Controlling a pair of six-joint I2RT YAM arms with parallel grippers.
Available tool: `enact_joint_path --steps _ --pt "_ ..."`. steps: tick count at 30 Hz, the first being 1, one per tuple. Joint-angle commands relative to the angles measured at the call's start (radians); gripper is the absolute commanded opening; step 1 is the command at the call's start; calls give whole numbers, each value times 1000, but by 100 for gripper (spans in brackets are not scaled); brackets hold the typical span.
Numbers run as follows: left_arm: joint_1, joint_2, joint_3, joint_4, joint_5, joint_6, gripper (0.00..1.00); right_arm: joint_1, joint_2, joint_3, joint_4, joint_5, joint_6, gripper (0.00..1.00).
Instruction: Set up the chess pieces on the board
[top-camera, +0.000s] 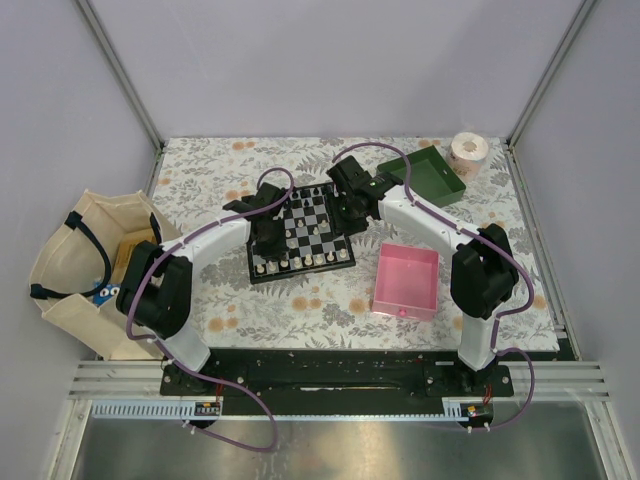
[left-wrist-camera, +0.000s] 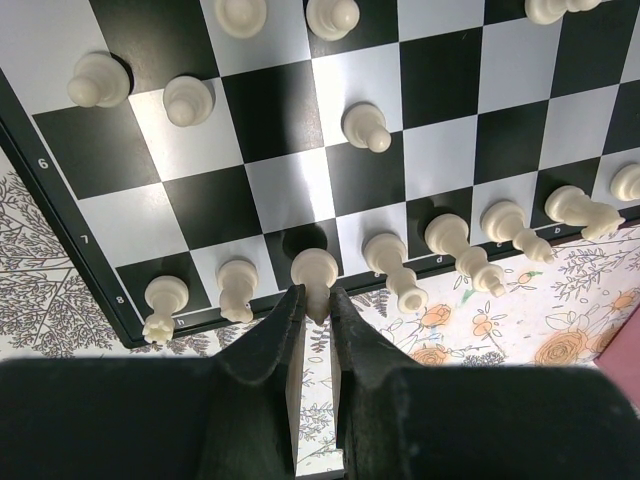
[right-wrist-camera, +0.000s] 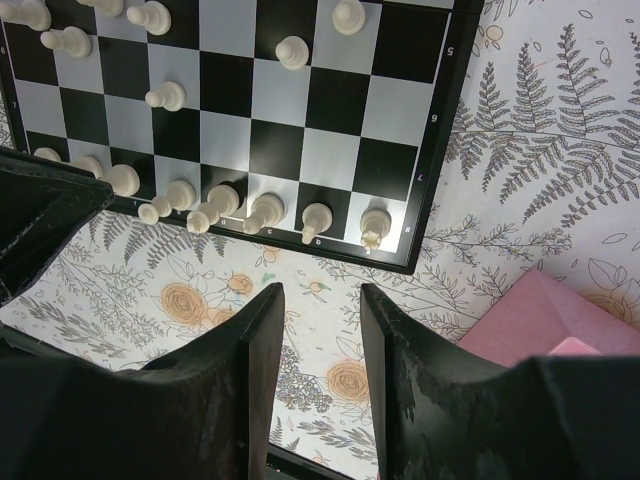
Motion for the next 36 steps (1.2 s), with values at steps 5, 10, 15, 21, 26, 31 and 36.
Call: enact_joint_path --steps 5,10,15,21,26,31,36 --pt "-5 15 17 -17 -9 -1 13 10 -42 2 17 -4 -6 45" --pt "-5 32 26 -16 -8 -1 14 8 -40 2 18 -8 -6 45" --pt "-5 33 31 -14 -9 -1 20 8 -42 7 17 -2 -12 45" --pt "-6 25 42 -16 -12 -1 31 10 -37 12 17 -11 -12 45" --pt "-8 16 57 -14 -11 3 32 10 -37 13 18 -10 -11 45" --pt "-8 -17 76 -2 -41 8 37 8 -37 18 17 -7 -12 45" --pt "-5 -65 85 14 -109 22 42 10 -16 39 21 -2 -3 45"
